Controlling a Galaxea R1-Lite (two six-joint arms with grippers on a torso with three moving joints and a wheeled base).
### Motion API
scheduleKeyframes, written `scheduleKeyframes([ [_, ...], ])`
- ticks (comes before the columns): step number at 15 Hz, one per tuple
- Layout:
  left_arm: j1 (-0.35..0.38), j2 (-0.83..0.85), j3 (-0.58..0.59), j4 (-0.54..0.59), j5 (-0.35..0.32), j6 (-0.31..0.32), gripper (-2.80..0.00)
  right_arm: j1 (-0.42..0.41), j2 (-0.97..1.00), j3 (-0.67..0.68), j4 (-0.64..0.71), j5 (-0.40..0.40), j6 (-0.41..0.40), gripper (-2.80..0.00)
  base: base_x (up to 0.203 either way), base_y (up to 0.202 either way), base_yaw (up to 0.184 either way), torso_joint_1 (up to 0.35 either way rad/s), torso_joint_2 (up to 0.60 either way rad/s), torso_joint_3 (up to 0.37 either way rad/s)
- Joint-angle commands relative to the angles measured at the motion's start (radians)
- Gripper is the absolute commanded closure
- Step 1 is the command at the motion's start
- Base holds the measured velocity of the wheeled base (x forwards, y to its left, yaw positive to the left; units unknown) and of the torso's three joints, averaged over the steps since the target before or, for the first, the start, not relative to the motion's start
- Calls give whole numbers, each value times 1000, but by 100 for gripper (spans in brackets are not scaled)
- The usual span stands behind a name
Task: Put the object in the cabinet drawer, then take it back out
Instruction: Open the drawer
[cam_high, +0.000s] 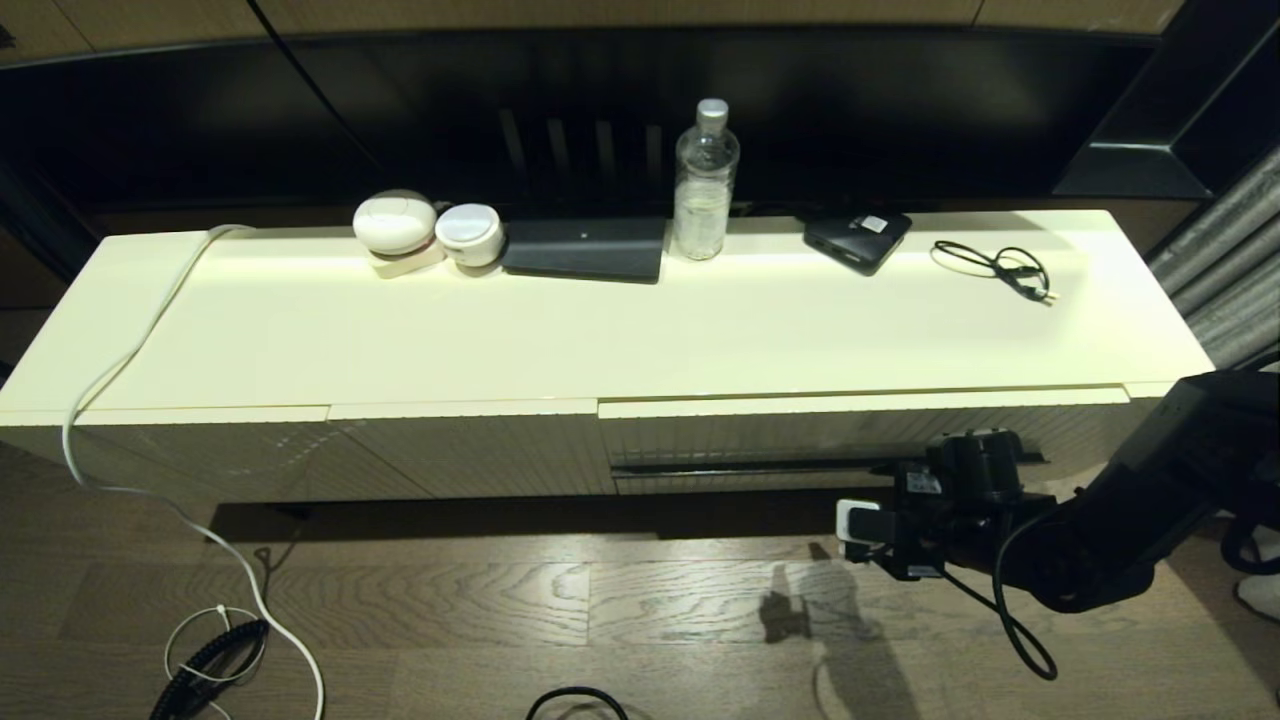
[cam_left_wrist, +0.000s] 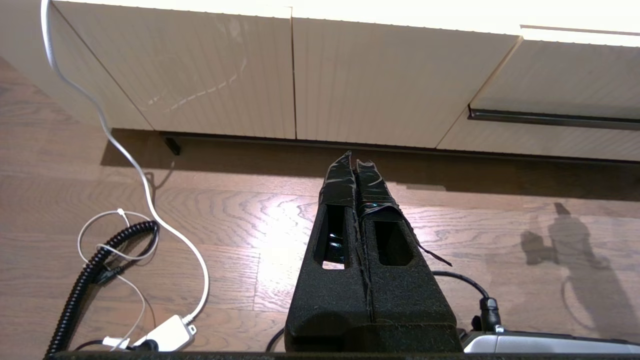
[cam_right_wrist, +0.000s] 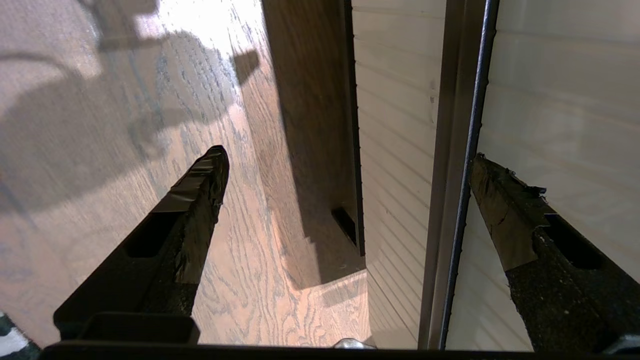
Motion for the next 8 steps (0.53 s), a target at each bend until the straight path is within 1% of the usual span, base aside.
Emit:
scheduleKeyframes([
  [1, 0, -2, 0, 0, 0, -1, 0, 4, 22, -13, -22, 1, -5, -280, 0, 0, 0, 0, 0, 0],
  [8, 0, -2, 0, 0, 0, -1, 0, 5, 67, -50, -55, 1, -5, -280, 0, 0, 0, 0, 0, 0],
])
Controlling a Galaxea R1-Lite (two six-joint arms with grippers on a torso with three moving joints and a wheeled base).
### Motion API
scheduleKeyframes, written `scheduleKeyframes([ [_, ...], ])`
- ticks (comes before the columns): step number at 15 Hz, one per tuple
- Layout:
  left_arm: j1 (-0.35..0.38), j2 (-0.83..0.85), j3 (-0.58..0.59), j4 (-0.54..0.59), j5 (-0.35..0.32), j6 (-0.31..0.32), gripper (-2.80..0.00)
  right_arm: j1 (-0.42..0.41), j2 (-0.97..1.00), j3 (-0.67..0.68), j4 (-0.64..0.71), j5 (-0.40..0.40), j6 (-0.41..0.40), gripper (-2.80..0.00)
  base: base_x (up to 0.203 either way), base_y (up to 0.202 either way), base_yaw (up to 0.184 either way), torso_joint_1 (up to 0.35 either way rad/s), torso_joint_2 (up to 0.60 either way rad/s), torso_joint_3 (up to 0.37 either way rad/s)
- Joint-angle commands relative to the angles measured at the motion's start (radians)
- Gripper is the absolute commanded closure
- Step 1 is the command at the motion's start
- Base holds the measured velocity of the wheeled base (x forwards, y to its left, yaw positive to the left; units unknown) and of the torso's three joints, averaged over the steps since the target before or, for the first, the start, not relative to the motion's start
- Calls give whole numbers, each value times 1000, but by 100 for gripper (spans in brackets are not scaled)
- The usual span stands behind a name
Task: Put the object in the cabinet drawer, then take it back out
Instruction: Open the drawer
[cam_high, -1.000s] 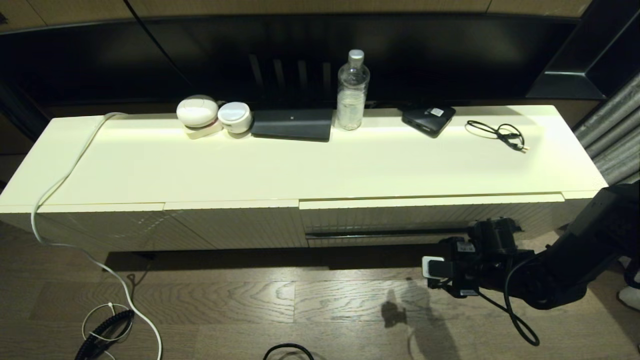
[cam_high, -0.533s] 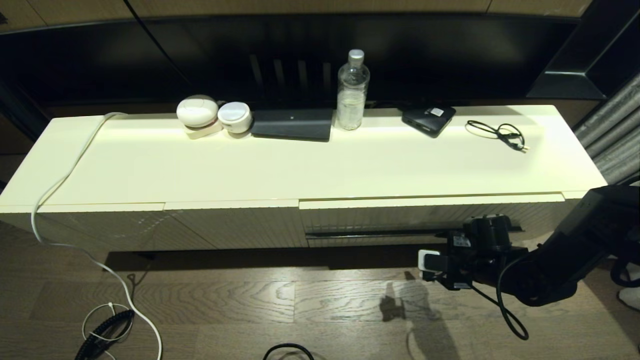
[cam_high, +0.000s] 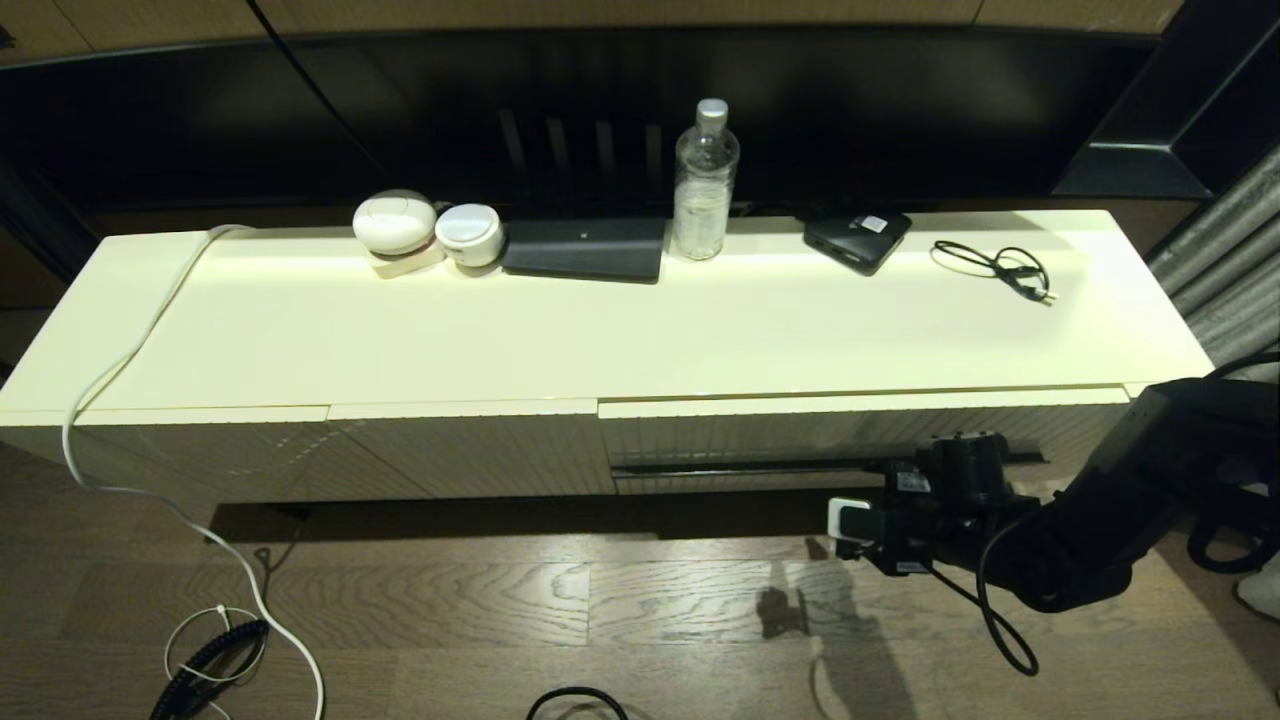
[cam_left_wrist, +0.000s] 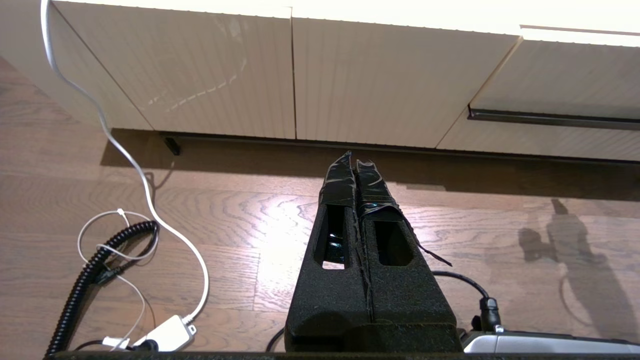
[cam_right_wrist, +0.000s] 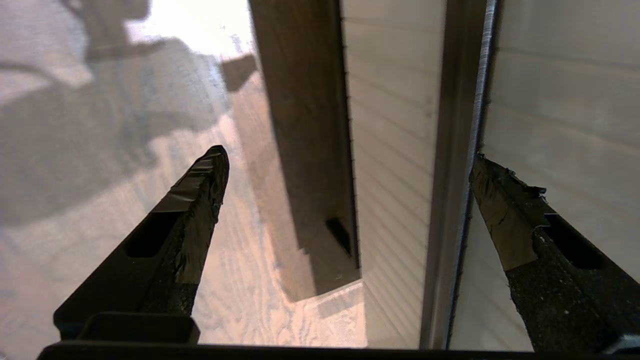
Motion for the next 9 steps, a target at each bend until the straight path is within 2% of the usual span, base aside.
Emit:
scheduleKeyframes([
  [1, 0, -2, 0, 0, 0, -1, 0, 0, 18, -23, -11, 0, -7, -280, 0, 0, 0, 0, 0, 0],
  [9, 0, -2, 0, 0, 0, -1, 0, 0, 54, -69, -34, -2, -7, -280, 0, 0, 0, 0, 0, 0],
])
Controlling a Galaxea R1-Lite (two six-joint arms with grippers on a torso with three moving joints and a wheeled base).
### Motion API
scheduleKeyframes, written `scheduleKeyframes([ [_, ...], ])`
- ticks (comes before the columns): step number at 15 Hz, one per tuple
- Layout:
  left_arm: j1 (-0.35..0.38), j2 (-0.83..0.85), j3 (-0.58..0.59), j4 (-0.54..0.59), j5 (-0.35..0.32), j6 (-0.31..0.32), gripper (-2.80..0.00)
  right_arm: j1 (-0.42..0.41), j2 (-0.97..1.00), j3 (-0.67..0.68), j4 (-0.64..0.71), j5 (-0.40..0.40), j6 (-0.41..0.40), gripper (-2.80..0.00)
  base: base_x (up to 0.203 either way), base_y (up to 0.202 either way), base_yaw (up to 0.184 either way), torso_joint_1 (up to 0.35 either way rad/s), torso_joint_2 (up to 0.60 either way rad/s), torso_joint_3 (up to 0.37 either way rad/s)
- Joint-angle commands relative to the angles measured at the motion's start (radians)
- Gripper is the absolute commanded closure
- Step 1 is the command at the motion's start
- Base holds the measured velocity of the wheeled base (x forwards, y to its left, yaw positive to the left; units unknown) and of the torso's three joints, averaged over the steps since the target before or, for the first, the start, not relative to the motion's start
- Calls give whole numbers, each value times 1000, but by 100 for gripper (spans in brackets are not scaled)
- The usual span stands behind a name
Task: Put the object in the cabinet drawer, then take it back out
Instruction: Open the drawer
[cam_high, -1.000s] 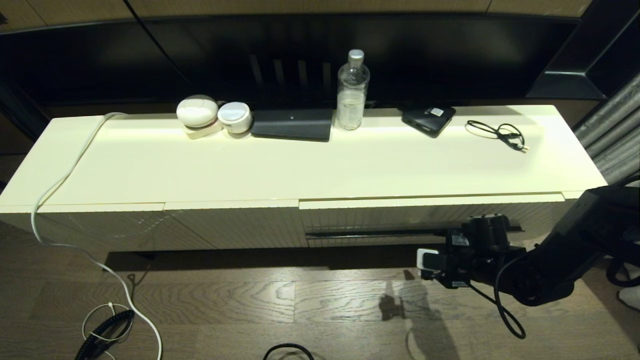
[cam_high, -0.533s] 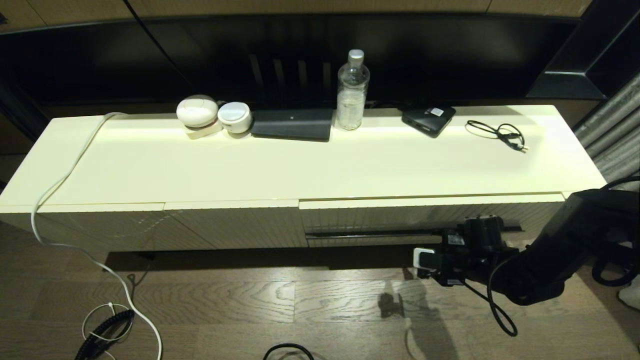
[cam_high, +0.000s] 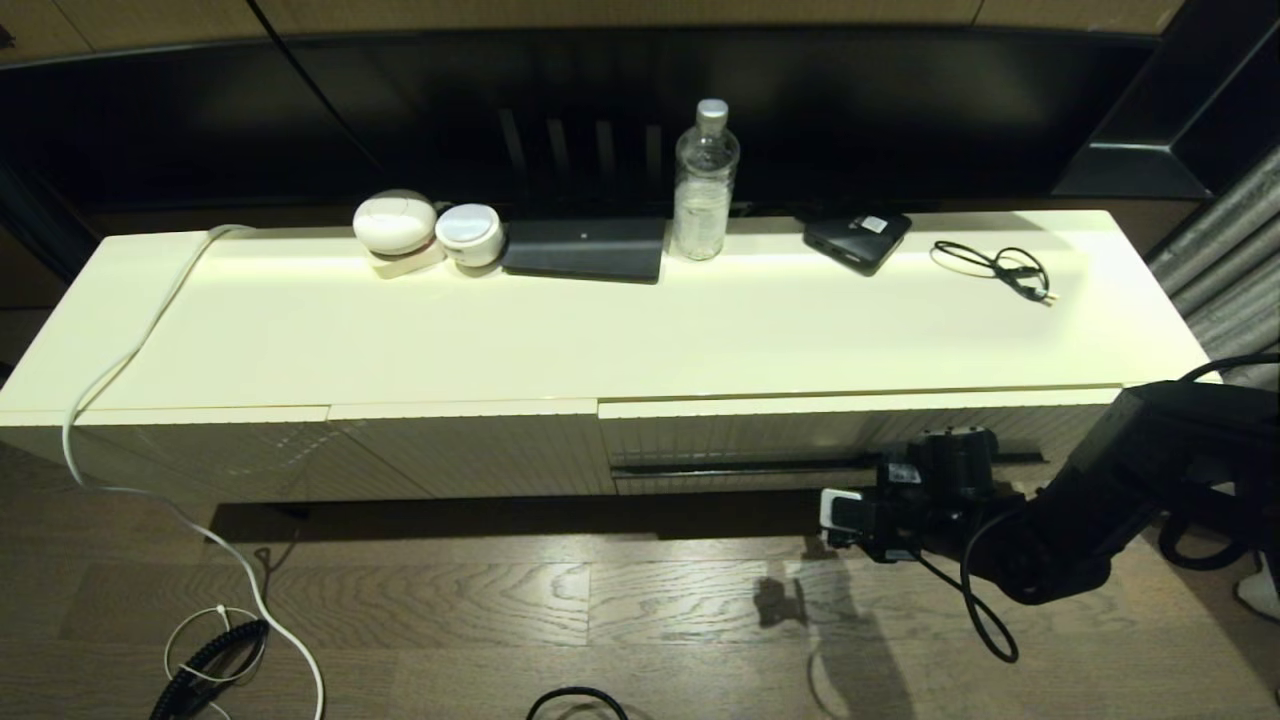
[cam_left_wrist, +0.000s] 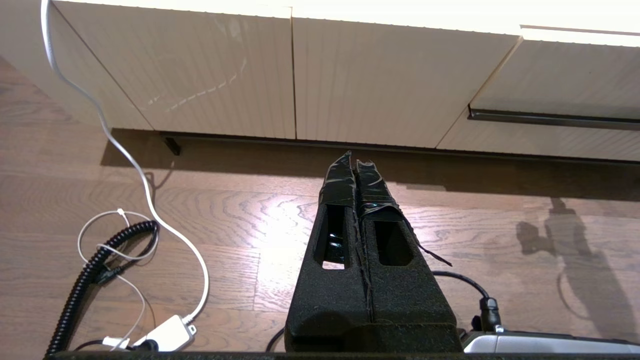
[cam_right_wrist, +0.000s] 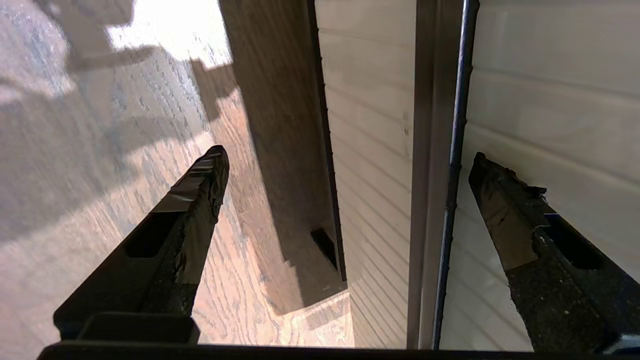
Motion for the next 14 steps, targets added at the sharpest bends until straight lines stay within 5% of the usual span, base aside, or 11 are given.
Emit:
scheduleKeyframes([
  [1, 0, -2, 0, 0, 0, -1, 0, 1, 10, -11, -3, -1, -9, -280, 0, 0, 0, 0, 0, 0],
  [14, -1, -2, 0, 0, 0, -1, 0, 11, 35, 59, -5, -2, -7, -280, 0, 0, 0, 0, 0, 0],
])
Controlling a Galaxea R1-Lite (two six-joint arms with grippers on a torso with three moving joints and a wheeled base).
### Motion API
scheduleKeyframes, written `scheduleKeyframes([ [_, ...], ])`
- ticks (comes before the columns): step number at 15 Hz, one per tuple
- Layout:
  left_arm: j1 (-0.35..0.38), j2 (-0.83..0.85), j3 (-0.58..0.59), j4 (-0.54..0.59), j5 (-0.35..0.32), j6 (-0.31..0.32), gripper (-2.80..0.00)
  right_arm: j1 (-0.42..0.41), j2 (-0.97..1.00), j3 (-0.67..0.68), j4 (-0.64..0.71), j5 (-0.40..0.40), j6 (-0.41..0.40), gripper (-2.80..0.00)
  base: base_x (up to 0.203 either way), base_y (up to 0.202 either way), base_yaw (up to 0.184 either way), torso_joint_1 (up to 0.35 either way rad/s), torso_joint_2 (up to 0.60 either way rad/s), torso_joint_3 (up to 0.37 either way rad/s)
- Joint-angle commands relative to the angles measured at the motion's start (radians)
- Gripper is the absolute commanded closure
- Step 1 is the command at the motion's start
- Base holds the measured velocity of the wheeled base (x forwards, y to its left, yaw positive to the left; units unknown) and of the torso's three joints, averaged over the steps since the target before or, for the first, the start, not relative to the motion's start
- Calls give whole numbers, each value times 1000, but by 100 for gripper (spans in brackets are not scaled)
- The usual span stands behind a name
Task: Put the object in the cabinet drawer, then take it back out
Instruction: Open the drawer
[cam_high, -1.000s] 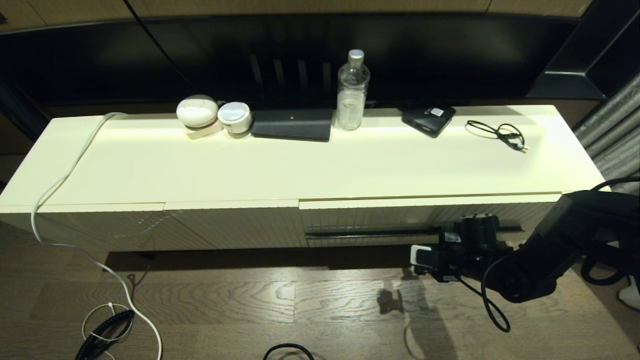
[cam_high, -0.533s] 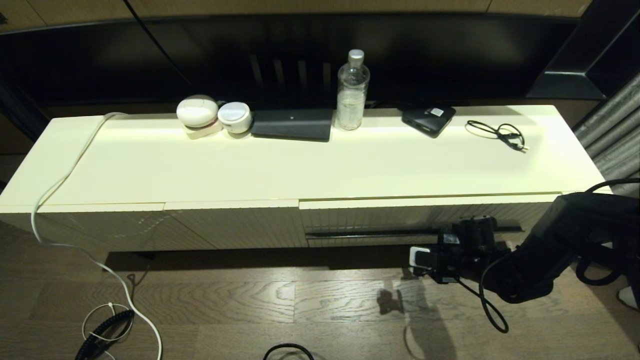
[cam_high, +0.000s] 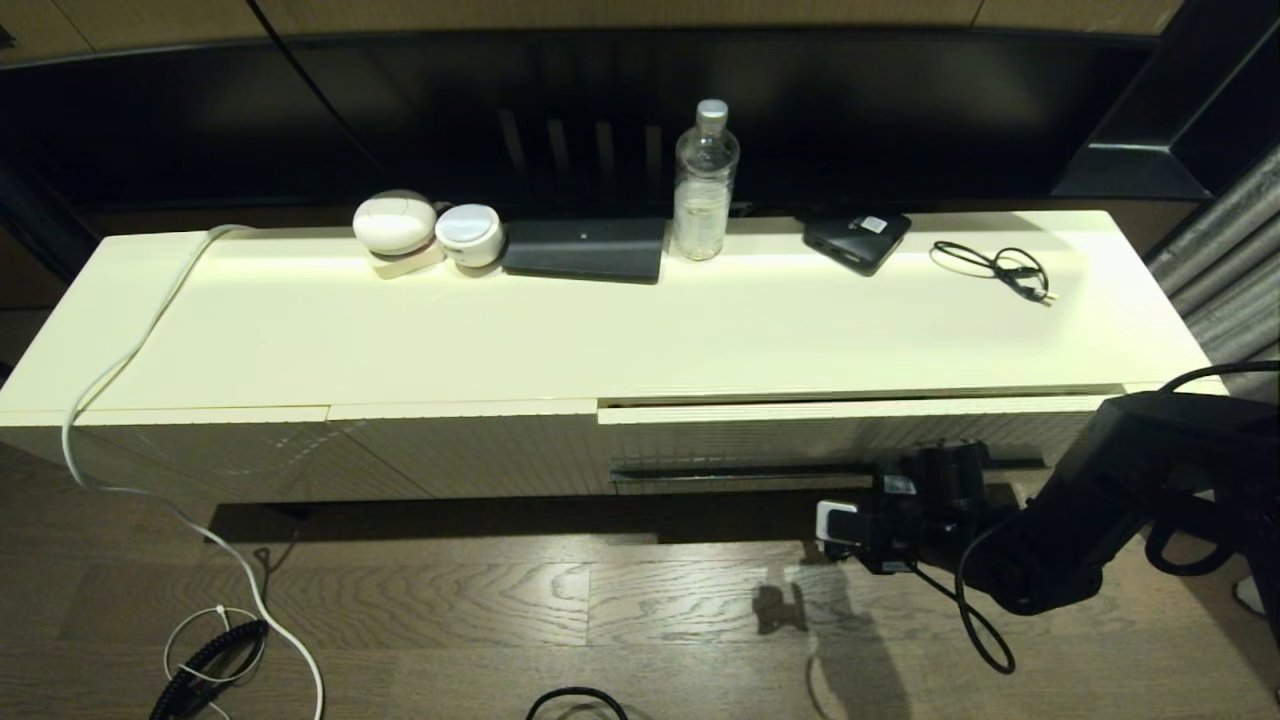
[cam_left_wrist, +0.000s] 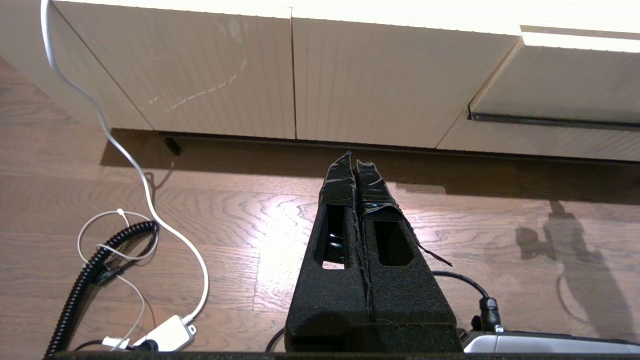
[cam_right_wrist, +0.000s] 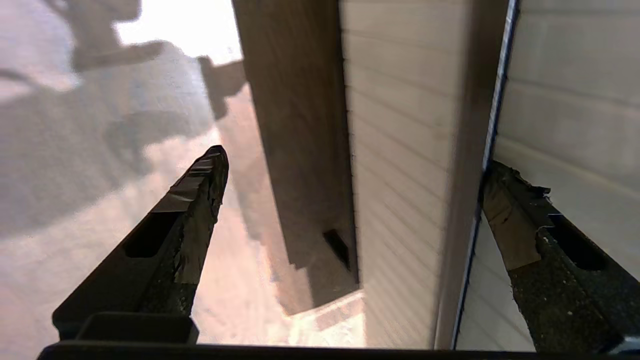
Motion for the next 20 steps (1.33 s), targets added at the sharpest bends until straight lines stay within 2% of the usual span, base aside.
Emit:
scheduleKeyframes([
  [1, 1, -2, 0, 0, 0, -1, 0, 0, 4, 34, -4, 0, -6, -280, 0, 0, 0, 0, 0, 0],
  [6, 1, -2, 0, 0, 0, -1, 0, 6, -12, 158, -69, 1, -5, -280, 0, 0, 0, 0, 0, 0],
  [15, 1, -2, 0, 0, 0, -1, 0, 41, -146, 509, -223, 5, 10, -280, 0, 0, 0, 0, 0, 0],
  [20, 1, -2, 0, 0, 0, -1, 0, 44, -309, 587, -243, 4, 13, -280, 0, 0, 0, 0, 0, 0],
])
